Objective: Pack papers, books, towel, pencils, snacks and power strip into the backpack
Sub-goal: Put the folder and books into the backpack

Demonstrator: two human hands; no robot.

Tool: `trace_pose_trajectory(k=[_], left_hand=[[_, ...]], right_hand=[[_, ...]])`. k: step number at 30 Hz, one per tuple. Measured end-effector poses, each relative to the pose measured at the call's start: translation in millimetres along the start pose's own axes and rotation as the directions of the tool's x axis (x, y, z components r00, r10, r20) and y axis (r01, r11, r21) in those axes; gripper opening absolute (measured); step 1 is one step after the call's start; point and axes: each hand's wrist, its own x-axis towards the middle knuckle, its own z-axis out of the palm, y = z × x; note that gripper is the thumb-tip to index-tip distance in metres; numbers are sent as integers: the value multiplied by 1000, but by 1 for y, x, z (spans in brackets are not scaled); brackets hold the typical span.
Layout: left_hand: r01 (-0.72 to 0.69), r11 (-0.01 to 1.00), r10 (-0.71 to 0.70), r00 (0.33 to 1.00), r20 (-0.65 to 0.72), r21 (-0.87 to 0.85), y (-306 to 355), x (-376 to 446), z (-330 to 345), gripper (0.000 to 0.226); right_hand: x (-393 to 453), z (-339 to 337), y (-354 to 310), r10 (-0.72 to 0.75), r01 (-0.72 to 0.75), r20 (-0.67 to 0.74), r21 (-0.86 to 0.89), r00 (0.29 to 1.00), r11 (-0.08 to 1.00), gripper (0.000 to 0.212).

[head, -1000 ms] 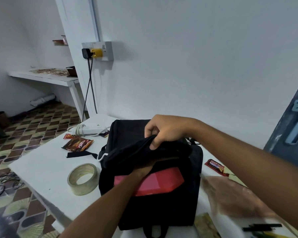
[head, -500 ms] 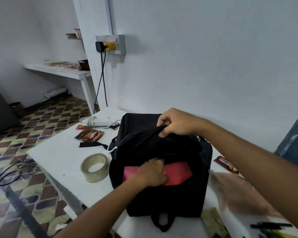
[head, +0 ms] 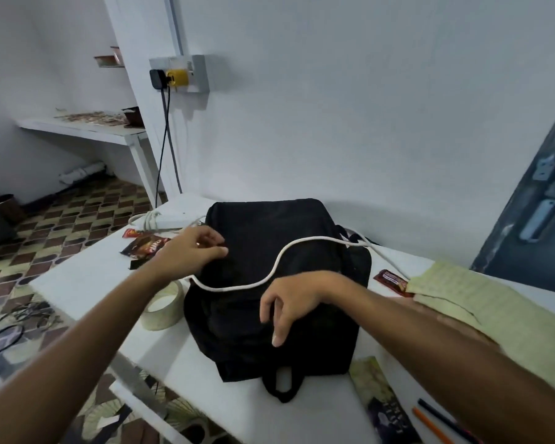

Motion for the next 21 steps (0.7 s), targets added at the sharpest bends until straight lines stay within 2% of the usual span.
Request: trace_pose_trajectory(k=[2, 4, 5, 6, 7, 8, 9, 10, 11, 13, 16, 18, 21], left_hand=[[121, 968, -104, 991, -86, 219, -32, 15, 17, 43], [182, 952, -160, 981, -106, 247, -53, 27, 28, 63], [216, 955, -197, 974, -112, 202, -60, 32, 32, 70], [245, 959, -228, 966, -125, 144, -64, 35, 35, 73], [269, 959, -255, 956, -143, 89, -67, 39, 37, 74], [286, 957, -274, 948, -161, 55, -65, 43, 39, 74], [313, 949, -301, 936, -180, 42, -64, 47, 40, 75], [339, 940, -324, 926, -195, 50, -62, 51, 41, 75], [366, 929, -348, 916, -201, 61, -61, 54, 41, 74], [412, 909, -395, 900, -187, 61, -62, 61, 40, 70], [457, 889, -456, 880, -132, -27, -73, 73, 39, 75], [464, 886, -462, 880, -112, -13, -75, 77, 37, 75], [445, 892, -440, 895, -73, 83, -73, 82, 32, 65]], right_hand=[[-2, 13, 4, 15, -15, -6, 2, 1000, 1000, 43], [-8, 15, 13, 9, 18, -194, 138, 981, 990, 32], [-12, 13, 17, 25, 59, -334, 238, 942, 969, 22], [-13, 10, 24, 69, 107, -504, 313, 861, 944, 12], [-14, 6, 32, 136, 139, -673, 338, 728, 931, 4], [-15, 1, 45, 211, 114, -801, 326, 560, 938, 1], [-16, -3, 57, 272, 30, -871, 311, 409, 950, 7], [-18, -7, 70, 328, -88, -892, 316, 312, 945, 15], [-20, -9, 83, 399, -188, -876, 358, 272, 915, 24], [-22, -8, 106, 568, -269, -759, 503, 316, 821, 36], [-17, 4, 123, 693, -159, -560, 714, 454, 681, 31], [-9, 9, 127, 714, -75, -530, 777, 457, 625, 30], [-2, 7, 132, 729, -29, -530, 800, 433, 599, 32]])
